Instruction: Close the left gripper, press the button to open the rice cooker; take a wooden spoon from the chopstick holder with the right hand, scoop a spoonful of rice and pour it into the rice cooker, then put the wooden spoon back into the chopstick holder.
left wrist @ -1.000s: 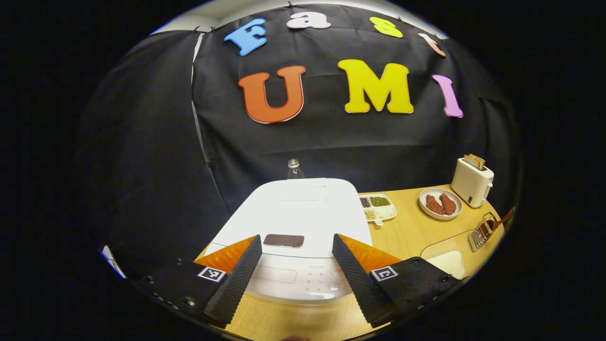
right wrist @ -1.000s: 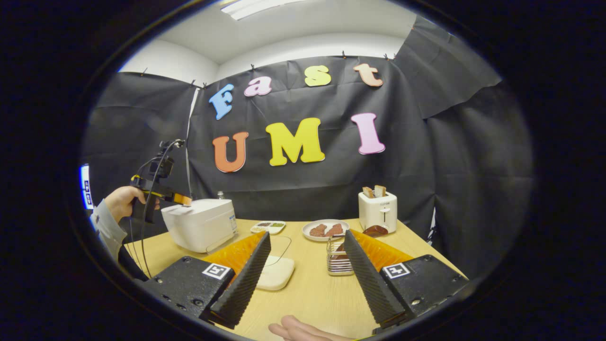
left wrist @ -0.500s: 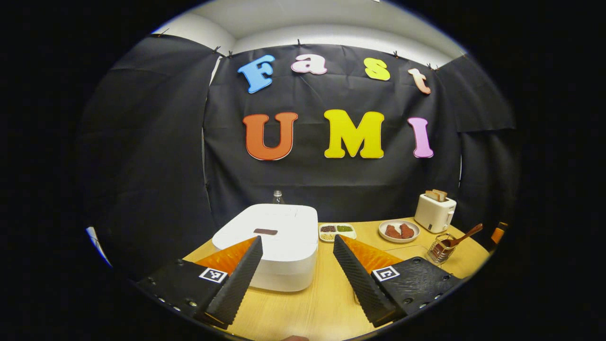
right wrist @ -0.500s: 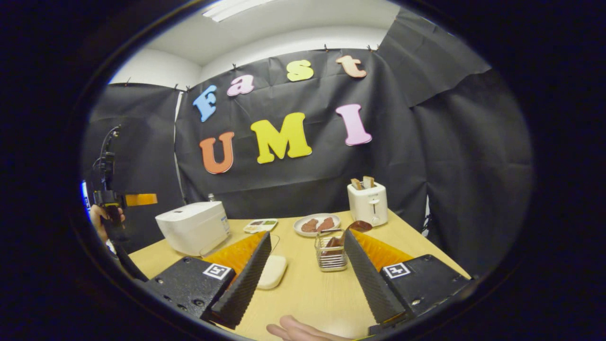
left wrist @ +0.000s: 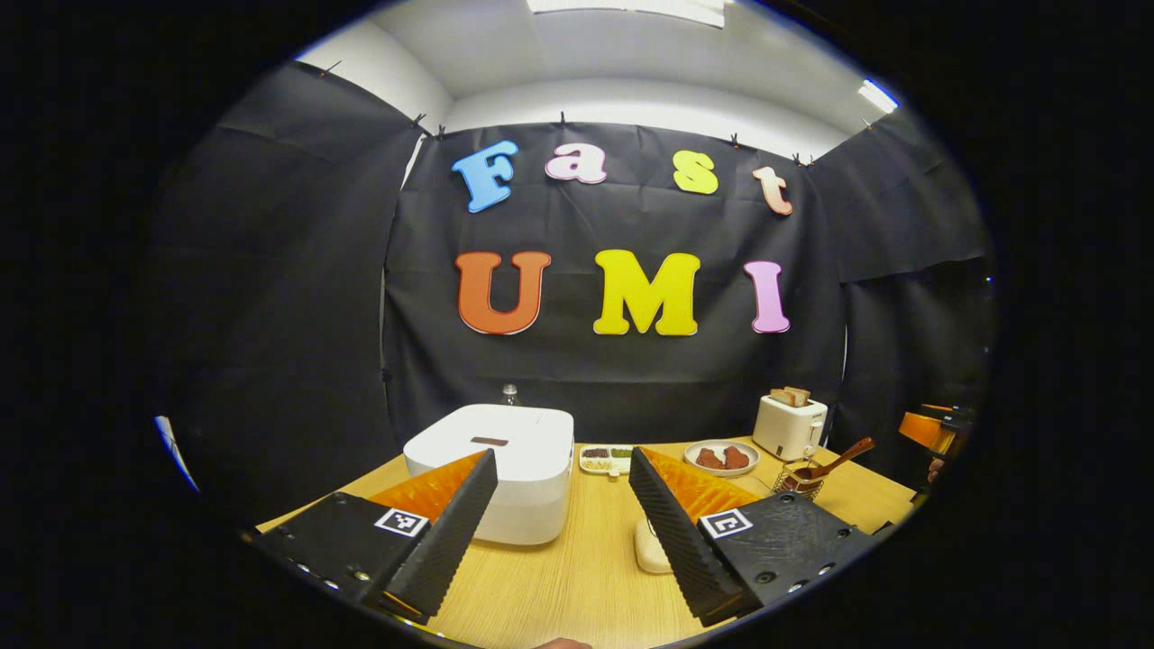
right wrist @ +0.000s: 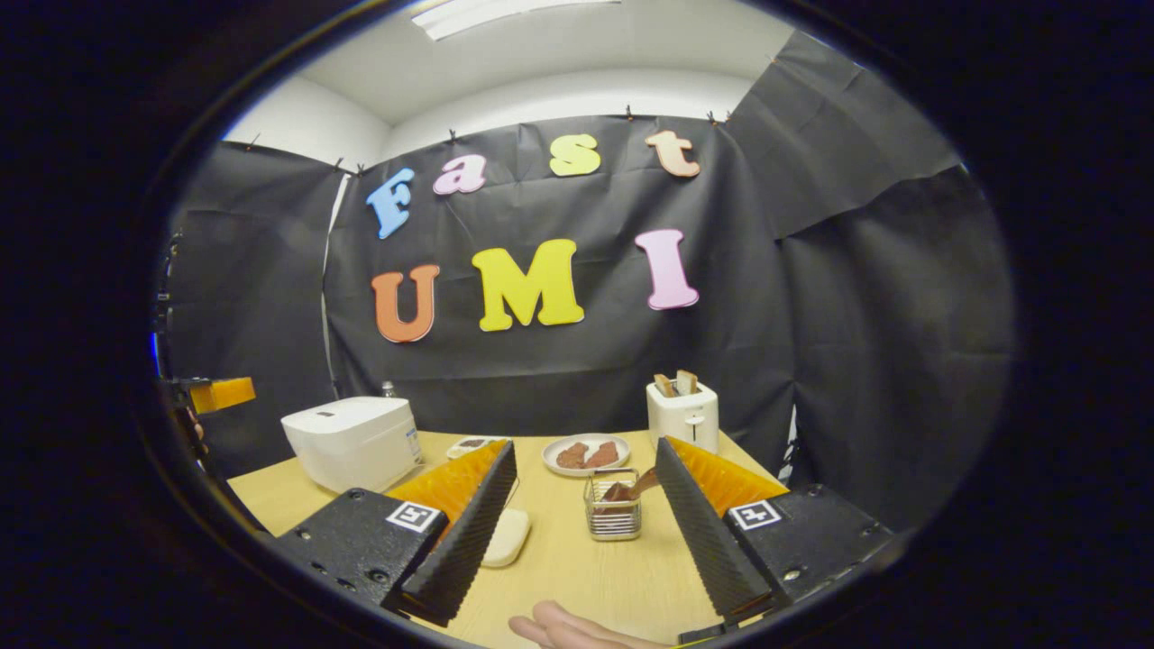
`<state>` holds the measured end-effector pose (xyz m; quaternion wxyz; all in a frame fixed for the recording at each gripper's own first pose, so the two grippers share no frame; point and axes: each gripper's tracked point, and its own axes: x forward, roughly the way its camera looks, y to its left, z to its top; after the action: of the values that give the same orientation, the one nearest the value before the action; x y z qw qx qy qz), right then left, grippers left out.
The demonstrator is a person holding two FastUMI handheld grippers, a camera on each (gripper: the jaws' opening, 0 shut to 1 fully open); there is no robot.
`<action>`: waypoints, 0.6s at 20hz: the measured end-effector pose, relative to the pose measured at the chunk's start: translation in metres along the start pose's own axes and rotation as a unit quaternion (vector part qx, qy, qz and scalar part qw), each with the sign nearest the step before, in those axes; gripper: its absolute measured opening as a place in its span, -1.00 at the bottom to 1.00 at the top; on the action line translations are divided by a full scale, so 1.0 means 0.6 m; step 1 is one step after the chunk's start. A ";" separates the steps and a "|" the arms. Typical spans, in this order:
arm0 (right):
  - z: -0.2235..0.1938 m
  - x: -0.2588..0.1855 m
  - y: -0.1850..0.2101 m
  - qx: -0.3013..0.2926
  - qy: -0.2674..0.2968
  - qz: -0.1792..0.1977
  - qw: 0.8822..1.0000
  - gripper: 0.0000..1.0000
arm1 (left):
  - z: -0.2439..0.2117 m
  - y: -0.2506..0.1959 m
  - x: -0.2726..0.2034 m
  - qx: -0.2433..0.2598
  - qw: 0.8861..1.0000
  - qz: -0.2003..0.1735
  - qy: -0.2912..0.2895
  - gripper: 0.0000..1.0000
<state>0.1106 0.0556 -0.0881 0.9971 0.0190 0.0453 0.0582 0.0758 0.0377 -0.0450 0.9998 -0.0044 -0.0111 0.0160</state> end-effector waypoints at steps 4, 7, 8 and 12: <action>0.032 -0.004 0.006 -0.013 -0.020 -0.006 1.000 0.92 | 0.036 -0.035 -0.022 0.023 0.999 -0.017 -0.033 0.88; 0.042 -0.003 0.014 -0.021 -0.032 -0.006 0.999 0.92 | 0.045 -0.059 -0.030 0.047 0.997 -0.024 -0.054 0.88; 0.041 -0.003 0.019 -0.025 -0.030 -0.004 0.999 0.92 | 0.049 -0.065 -0.032 0.050 0.997 -0.027 -0.059 0.87; 0.055 -0.014 0.033 -0.027 -0.039 0.007 0.999 1.00 | 0.042 -0.082 -0.035 0.042 0.997 -0.041 -0.056 0.91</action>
<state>0.1033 0.0731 -0.0539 0.9978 -0.0055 0.0042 0.0653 0.0556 -0.0117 -0.0200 0.9967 0.0391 -0.0661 -0.0246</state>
